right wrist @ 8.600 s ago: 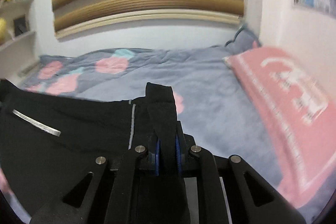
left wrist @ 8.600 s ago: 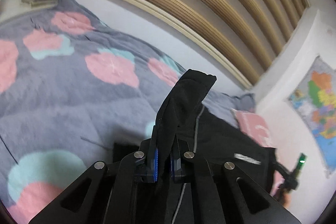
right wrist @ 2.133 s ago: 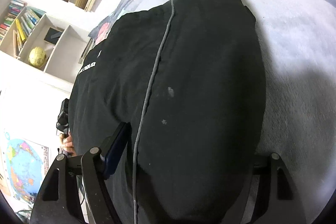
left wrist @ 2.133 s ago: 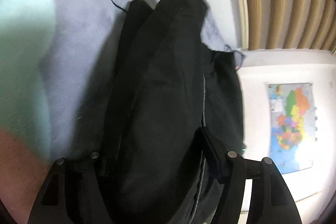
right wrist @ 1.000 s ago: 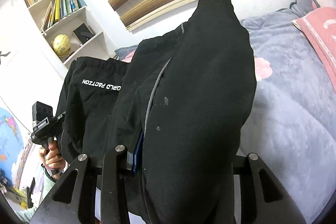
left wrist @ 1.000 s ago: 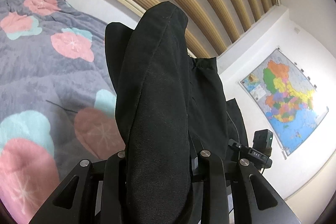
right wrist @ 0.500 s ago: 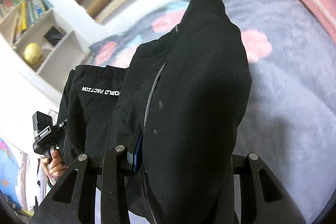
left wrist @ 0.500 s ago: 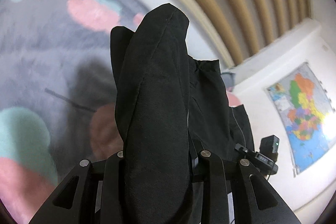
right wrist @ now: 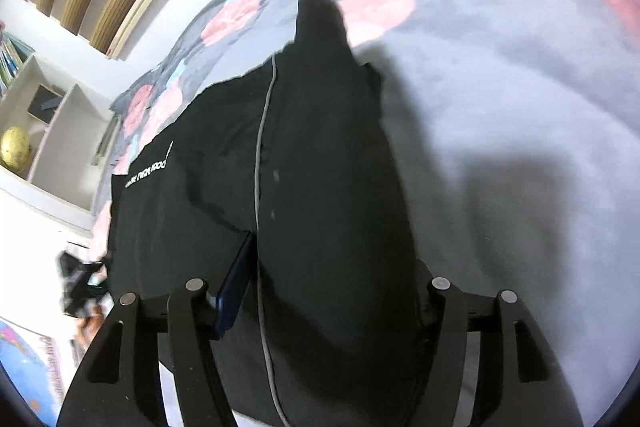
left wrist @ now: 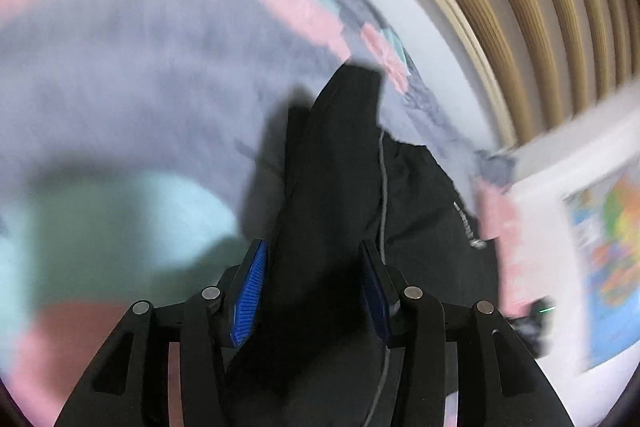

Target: Fold large clothes

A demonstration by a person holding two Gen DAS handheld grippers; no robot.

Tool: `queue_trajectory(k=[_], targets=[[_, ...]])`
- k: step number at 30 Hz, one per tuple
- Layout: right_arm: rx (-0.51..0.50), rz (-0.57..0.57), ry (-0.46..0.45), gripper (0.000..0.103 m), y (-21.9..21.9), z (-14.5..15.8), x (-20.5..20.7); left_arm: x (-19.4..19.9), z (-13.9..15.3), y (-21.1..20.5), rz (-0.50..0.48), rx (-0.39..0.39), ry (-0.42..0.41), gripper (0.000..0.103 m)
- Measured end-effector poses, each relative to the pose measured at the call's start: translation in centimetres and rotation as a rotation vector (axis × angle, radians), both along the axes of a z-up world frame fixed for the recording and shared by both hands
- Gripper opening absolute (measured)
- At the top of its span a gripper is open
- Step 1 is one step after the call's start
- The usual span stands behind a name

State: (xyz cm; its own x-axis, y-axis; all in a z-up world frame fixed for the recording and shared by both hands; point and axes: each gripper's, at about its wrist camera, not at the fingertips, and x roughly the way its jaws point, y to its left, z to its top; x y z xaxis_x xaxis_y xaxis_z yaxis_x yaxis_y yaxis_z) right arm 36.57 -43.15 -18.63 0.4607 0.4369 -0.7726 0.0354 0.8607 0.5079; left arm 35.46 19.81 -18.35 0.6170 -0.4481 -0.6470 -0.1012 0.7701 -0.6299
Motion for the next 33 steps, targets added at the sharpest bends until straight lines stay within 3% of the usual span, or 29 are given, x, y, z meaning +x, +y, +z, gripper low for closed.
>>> queue_trajectory(k=[3, 6, 10, 14, 17, 19, 21, 26, 33], targets=[[-0.14, -0.033, -0.093, 0.068, 0.7, 3.7, -2.7, -1.6, 4.6, -2.7, -0.066, 0.134, -0.093, 0.049], [-0.267, -0.014, -0.236, 0.069, 3.7, 8.1, -5.0, -2.6, 7.2, -6.6, -0.135, 0.213, -0.155, 0.051], [-0.308, 0.074, -0.318, 0.07, 9.2, 10.3, -5.8, -2.5, 6.8, -11.4, -0.173, 0.289, -0.178, 0.052], [-0.377, 0.119, -0.267, 0.07, 12.9, 7.6, -4.6, -1.0, 2.5, -13.7, -0.185, 0.304, -0.107, 0.052], [-0.436, 0.131, -0.179, 0.07, 15.0, 3.5, -2.7, -0.3, 0.2, -14.9, -0.189, 0.372, -0.108, 0.056], [-0.449, 0.144, -0.112, 0.07, 14.8, 0.7, -1.9, 0.3, -0.8, -14.1, -0.178, 0.322, -0.082, 0.057], [-0.461, 0.142, -0.125, 0.071, 15.3, -0.9, -1.5, 0.5, -1.2, -13.7, -0.162, 0.286, -0.068, 0.057], [-0.473, 0.107, -0.17, 0.071, 15.2, -1.6, -2.1, -0.7, -1.1, -16.3, -0.143, 0.462, -0.119, 0.058], [-0.431, 0.124, -0.131, 0.075, 14.9, -0.7, -3.4, -3.0, 1.4, -17.1, -0.138, 0.495, -0.111, 0.058]])
